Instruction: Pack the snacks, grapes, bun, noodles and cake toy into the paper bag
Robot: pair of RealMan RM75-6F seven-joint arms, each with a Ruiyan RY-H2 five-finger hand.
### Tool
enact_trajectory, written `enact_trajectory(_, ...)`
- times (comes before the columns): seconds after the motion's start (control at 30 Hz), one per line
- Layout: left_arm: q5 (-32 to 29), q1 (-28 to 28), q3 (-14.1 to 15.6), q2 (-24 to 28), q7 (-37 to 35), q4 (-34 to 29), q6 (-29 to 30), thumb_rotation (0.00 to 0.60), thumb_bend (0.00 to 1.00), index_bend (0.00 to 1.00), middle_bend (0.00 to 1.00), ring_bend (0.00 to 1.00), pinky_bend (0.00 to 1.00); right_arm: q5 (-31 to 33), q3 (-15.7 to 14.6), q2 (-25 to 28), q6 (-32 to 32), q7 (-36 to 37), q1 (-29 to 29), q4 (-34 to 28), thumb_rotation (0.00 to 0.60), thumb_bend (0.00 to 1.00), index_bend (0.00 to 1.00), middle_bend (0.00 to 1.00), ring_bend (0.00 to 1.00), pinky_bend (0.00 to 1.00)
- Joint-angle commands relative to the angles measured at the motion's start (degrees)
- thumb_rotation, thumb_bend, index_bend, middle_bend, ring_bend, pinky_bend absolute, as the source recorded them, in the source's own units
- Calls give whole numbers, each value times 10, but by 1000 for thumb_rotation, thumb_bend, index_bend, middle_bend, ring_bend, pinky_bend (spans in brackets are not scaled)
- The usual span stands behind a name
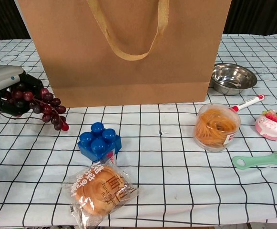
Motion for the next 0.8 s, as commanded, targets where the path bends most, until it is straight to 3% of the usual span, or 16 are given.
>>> enact_trajectory(0.03,32,8,-2,-2,-29,1,35,600,610,598,670,534,622,1,1,0,2,0,-1,0,600,190,83,87,200,252)
enact_trajectory(0.3,115,24,-5,17,-107,-25,131,600,609,598,670,536,622,2,1,1,3,-2,-1,-2,600,191,83,87,199,252)
enact_trajectory(0.5,167,24,-20,72,-140,-105,184,600,606,599,670,536,622,4,1,0,3,-7,-1,-4,600,191,83,87,200,252)
enact_trajectory(0.63,166,7,-55,123,-136,-173,180,600,605,600,670,536,622,5,2,0,5,-8,-2,-4,600,191,83,87,200,252)
enact_trajectory(0.8,113,-30,-121,177,-115,-248,142,600,604,591,663,536,622,9,4,0,6,-8,-3,-4,600,191,82,87,200,252)
